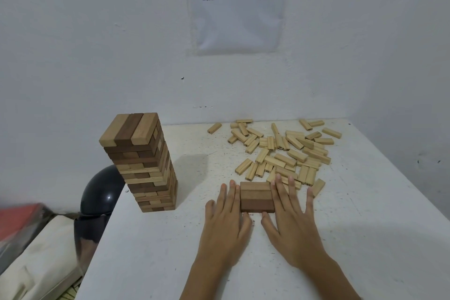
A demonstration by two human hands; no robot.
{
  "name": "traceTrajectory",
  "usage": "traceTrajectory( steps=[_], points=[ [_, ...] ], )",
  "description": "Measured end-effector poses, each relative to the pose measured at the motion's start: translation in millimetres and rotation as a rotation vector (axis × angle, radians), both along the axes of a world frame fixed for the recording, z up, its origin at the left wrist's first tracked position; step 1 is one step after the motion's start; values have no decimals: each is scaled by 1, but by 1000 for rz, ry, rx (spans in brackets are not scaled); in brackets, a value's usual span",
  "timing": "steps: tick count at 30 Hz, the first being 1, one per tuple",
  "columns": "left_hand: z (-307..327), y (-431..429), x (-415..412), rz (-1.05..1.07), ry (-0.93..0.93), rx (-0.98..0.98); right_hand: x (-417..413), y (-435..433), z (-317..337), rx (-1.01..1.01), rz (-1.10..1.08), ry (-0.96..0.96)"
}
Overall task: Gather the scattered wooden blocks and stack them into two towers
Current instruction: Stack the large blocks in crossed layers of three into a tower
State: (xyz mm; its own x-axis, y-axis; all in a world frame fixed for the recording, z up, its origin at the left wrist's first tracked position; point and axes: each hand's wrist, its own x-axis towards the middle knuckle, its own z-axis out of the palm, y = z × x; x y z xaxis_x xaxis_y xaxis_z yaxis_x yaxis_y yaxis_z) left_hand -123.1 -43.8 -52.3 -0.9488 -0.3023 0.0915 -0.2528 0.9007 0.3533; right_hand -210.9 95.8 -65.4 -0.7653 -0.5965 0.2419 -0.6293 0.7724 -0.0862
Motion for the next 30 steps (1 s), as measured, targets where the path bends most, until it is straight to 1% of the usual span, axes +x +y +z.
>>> traceTrajectory(
  steps=[9,19,21,23,25,27,30],
  points=[
    [0,0,0,7,-11,-8,1,0,-3,-11,-6,-14],
    [6,0,1,9,-8,41,1,2,0,-39,23,-76],
    [14,-1,2,-12,14,105,-3,3,6,-80,67,-122],
    [23,-3,4,-49,63,224,-8,5,16,-136,144,-222],
    [31,-9,3,-99,114,291,-15,4,27,-231,243,-282],
    [35,-19,-2,-158,132,262,-22,3,37,-285,312,-363],
    [36,-32,-12,-241,103,172,-33,1,47,-249,377,-411]
  ],
)
